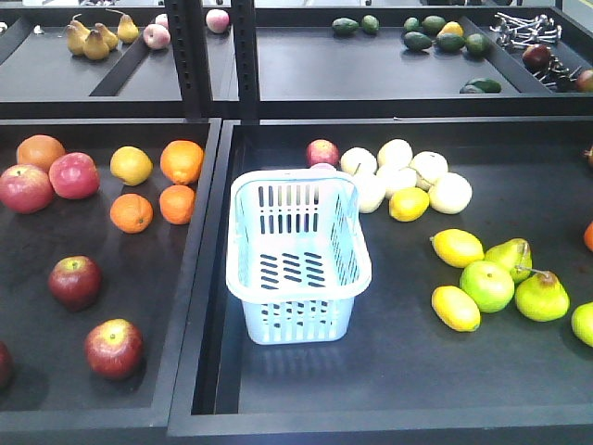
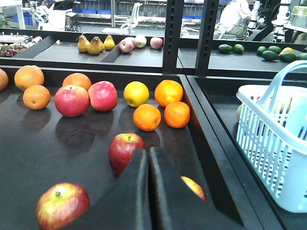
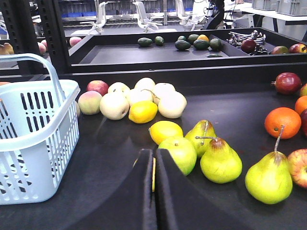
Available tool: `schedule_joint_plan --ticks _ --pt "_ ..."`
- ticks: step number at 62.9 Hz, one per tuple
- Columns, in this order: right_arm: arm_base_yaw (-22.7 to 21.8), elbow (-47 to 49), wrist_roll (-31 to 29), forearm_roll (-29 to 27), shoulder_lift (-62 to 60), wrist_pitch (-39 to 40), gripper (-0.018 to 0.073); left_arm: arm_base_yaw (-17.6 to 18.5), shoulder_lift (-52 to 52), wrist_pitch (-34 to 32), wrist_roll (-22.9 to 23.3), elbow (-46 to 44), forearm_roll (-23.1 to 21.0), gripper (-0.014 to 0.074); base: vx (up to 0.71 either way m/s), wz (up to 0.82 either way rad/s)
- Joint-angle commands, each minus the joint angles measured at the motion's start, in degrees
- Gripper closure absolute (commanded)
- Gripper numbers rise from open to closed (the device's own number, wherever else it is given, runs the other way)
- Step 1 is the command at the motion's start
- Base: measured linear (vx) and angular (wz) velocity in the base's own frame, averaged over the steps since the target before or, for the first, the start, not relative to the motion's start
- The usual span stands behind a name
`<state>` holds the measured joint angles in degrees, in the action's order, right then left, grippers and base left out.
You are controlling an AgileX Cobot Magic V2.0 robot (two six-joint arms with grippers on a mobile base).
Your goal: Pick three apples into basket with both arms
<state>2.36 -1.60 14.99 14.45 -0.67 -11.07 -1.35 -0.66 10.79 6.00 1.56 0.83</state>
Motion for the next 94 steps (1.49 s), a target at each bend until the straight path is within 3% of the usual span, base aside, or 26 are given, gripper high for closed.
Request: schedule_joint_plan --ticks 1,94 --pt "-0.4 -0.7 -0.4 0.7 -0.8 4.0 0.0564 0.1 -0.9 -4.4 0.5 0.2 0.0 0.0603 0.07 -0.01" --pt "-0.4 -0.7 -0.4 0.7 -0.8 4.0 0.0564 0.1 -0.9 -4.4 0.5 0.2 0.0 0.0603 0.05 0.00"
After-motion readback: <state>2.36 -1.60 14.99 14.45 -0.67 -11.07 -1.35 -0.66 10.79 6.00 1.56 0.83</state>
